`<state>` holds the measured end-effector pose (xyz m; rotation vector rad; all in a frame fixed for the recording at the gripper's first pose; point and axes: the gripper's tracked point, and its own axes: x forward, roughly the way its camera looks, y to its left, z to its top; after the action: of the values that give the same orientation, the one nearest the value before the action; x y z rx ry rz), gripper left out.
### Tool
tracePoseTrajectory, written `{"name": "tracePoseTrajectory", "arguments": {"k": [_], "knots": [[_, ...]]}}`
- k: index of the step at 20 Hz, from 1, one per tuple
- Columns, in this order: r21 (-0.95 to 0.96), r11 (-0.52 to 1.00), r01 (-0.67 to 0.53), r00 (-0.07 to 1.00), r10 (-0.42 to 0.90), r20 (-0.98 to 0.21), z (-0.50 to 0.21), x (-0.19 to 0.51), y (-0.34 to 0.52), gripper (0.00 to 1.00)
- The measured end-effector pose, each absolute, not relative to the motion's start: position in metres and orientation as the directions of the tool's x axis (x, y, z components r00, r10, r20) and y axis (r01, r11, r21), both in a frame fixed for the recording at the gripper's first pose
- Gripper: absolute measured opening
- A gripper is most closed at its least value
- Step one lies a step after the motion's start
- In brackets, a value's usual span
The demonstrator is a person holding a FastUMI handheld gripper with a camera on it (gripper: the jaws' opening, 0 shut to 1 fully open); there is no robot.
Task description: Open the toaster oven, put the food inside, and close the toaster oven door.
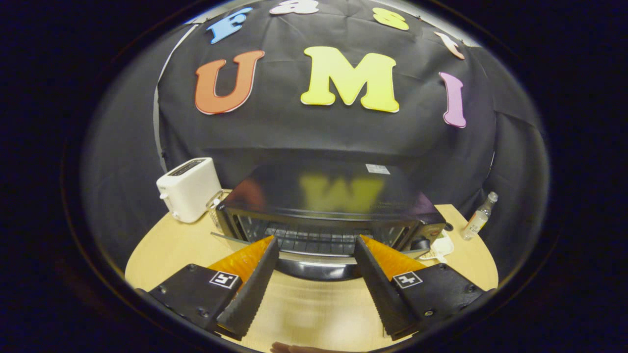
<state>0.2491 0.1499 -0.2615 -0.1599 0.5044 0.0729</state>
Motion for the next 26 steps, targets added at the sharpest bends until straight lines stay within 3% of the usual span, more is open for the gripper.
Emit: {"name": "tracePoseTrajectory", "arguments": {"k": [7, 14, 18, 26], "knots": [[-0.123, 0.986, -0.116, 0.782, 0.015, -0.623, -0.303, 0.194, 0.141, 1.00], [-0.007, 0.993, -0.115, 0.618, 0.066, -0.783, -0.365, 0.167, 0.131, 1.00], [0.083, 0.994, -0.075, 0.560, 0.111, -0.821, -0.397, 0.169, 0.125, 0.95], [0.128, 0.984, -0.123, 0.581, 0.176, -0.794, -0.386, 0.167, 0.123, 0.95]]}}
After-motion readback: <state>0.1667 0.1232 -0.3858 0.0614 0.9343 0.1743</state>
